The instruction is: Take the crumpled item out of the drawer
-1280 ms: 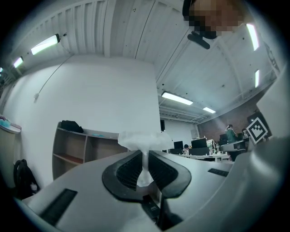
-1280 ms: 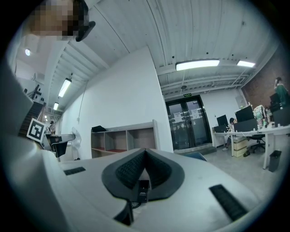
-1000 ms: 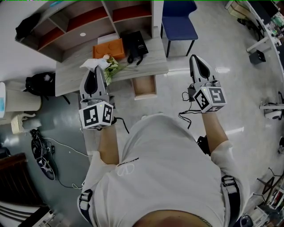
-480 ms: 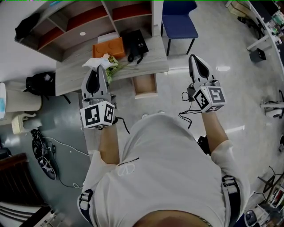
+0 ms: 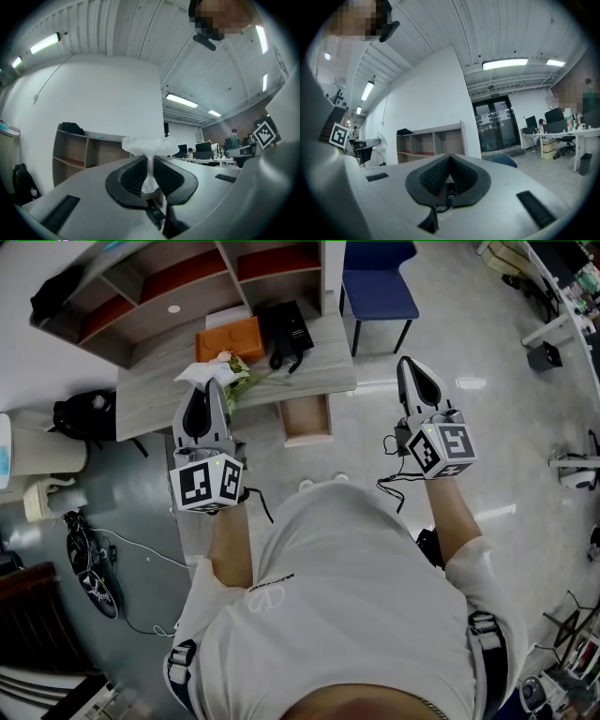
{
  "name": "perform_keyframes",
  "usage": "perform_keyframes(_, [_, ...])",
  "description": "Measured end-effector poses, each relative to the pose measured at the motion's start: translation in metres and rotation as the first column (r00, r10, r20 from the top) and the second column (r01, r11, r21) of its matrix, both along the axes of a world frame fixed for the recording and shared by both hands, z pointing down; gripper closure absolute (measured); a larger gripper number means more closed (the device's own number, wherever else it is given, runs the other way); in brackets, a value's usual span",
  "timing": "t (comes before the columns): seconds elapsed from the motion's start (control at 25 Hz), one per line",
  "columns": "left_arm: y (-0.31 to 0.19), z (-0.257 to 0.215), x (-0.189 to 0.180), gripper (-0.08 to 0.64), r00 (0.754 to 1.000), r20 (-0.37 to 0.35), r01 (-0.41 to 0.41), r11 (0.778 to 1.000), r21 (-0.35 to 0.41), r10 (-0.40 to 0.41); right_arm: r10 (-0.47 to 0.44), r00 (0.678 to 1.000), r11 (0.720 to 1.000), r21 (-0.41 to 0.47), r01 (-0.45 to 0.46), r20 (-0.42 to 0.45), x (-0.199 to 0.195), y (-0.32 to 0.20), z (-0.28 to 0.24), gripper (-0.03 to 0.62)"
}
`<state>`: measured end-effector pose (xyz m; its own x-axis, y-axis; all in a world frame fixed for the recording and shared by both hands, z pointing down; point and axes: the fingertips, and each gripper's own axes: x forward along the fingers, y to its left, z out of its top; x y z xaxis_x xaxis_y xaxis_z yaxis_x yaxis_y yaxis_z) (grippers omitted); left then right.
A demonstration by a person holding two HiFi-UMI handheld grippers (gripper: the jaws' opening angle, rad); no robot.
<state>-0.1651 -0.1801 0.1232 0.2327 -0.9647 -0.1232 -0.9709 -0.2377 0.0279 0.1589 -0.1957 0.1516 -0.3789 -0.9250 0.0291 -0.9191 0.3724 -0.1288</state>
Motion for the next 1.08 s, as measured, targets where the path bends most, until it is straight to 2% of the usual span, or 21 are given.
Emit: perform_keyframes(1.08, [-0.0071, 0.0054, 0.0022, 0.518, 1.000, -0.007, -0.010, 1.000, -0.009, 0.010, -0.009, 1.000, 1.000, -0.010, 0.009, -0.003, -0.0039, -0.0060, 0.0030, 0.592])
